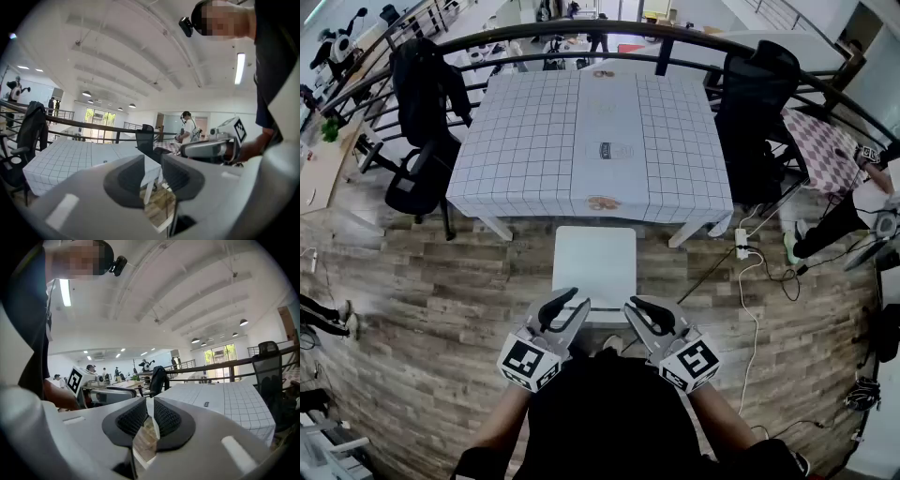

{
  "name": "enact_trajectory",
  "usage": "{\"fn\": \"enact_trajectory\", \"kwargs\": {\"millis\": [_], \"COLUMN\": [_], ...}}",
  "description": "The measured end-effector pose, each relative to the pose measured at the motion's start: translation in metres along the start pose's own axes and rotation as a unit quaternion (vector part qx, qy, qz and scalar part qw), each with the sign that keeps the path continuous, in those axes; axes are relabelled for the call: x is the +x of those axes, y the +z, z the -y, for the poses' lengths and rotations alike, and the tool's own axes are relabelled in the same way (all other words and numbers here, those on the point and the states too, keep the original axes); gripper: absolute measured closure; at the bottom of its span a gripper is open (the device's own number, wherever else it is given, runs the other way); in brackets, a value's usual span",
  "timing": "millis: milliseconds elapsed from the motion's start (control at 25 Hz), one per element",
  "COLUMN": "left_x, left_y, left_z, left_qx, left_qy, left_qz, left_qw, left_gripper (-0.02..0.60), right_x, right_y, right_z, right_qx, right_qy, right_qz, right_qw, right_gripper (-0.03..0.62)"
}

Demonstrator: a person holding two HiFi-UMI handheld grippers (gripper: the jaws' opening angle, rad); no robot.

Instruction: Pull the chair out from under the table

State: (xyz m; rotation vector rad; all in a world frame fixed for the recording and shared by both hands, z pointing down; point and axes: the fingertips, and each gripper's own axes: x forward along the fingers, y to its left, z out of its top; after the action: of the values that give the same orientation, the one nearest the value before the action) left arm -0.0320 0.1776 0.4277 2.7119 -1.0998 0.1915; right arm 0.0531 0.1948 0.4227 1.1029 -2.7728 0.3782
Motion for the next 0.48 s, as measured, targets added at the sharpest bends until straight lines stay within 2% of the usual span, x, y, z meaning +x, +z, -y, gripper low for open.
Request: {"fn": "enact_trajectory", "kwargs": {"millis": [120, 200, 240, 360, 480], "left_x": [-0.004, -0.008, -0.010, -0.015, -0.017], "left_y": [0.014, 0.024, 0.027, 0.034, 0.033], "left_z": [0.003, 0.004, 0.005, 0.008, 0.009], "left_qx": [-0.003, -0.002, -0.001, 0.010, 0.017], "left_qy": [0.019, 0.036, 0.041, 0.047, 0.052], "left_qz": [0.030, 0.052, 0.060, 0.069, 0.067], "left_qw": [0.9994, 0.9980, 0.9974, 0.9965, 0.9963], "left_gripper": [0.484, 0.553, 0.562, 0.571, 0.571], "right_x": [-0.008, -0.014, -0.017, -0.023, -0.024], "right_y": [0.013, 0.021, 0.026, 0.035, 0.035], "right_z": [0.005, 0.008, 0.009, 0.006, 0.004], "right_qx": [-0.002, -0.001, -0.001, -0.018, -0.041], "right_qy": [-0.032, -0.056, -0.066, -0.078, -0.087], "right_qz": [0.029, 0.054, 0.068, 0.090, 0.087], "right_qw": [0.999, 0.997, 0.996, 0.993, 0.992], "right_gripper": [0.569, 0.595, 0.595, 0.595, 0.595]}}
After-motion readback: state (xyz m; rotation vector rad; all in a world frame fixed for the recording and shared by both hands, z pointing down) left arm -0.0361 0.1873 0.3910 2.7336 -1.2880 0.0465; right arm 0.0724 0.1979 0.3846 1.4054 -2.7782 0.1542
